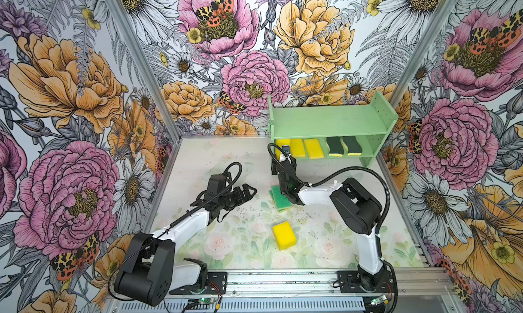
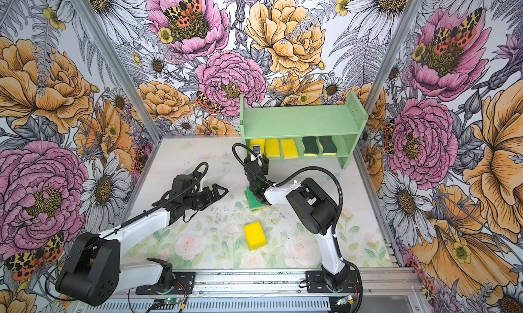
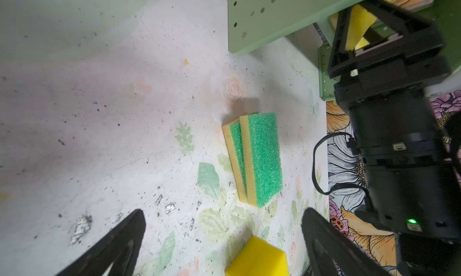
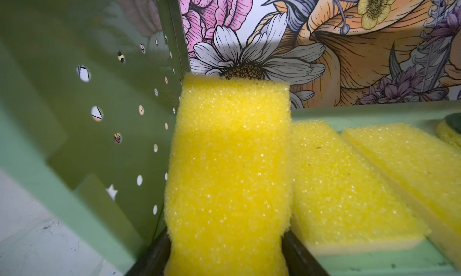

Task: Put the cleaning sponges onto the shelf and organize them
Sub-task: 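Lower the yellow sponge flat onto the tier and open the right gripper, then withdraw the open right gripper back out of the lower tier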

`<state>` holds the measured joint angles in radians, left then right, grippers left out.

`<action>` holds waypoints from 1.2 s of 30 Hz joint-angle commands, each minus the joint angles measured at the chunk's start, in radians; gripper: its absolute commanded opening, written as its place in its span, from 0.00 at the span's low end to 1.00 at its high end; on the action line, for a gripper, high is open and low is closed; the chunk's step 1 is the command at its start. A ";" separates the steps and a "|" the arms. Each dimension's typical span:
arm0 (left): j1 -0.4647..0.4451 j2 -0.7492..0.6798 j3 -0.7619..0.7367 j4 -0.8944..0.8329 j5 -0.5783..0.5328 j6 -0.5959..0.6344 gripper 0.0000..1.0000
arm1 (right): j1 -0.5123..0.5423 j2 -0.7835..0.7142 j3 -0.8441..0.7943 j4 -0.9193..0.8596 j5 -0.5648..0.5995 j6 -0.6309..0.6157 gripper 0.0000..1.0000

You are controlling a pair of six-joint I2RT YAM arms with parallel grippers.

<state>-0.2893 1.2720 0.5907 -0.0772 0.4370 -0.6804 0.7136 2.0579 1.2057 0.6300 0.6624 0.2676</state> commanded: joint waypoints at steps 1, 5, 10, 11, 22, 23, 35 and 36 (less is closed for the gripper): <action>0.008 0.010 0.024 0.007 0.019 0.022 0.99 | -0.006 0.013 0.025 0.018 0.023 -0.004 0.66; 0.007 0.010 0.024 0.008 0.020 0.022 0.99 | -0.006 0.010 0.022 0.020 0.025 -0.005 0.67; 0.005 0.010 0.023 0.008 0.021 0.022 0.99 | -0.006 0.002 0.014 0.025 0.025 -0.005 0.68; 0.006 0.010 0.023 0.008 0.019 0.022 0.99 | -0.006 -0.002 0.011 0.028 0.025 -0.006 0.68; 0.004 0.007 0.020 0.007 0.019 0.021 0.99 | -0.006 -0.018 -0.003 0.046 0.026 -0.028 0.71; 0.003 0.007 0.019 0.007 0.018 0.022 0.99 | -0.006 -0.020 -0.003 0.048 0.026 -0.029 0.71; 0.000 0.009 0.017 0.008 0.017 0.021 0.99 | -0.006 -0.015 -0.003 0.058 0.036 -0.044 0.73; 0.002 0.009 0.017 0.008 0.017 0.021 0.99 | -0.006 -0.015 -0.003 0.058 0.036 -0.043 0.73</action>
<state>-0.2893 1.2720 0.5907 -0.0772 0.4374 -0.6804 0.7136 2.0579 1.2053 0.6491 0.6811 0.2367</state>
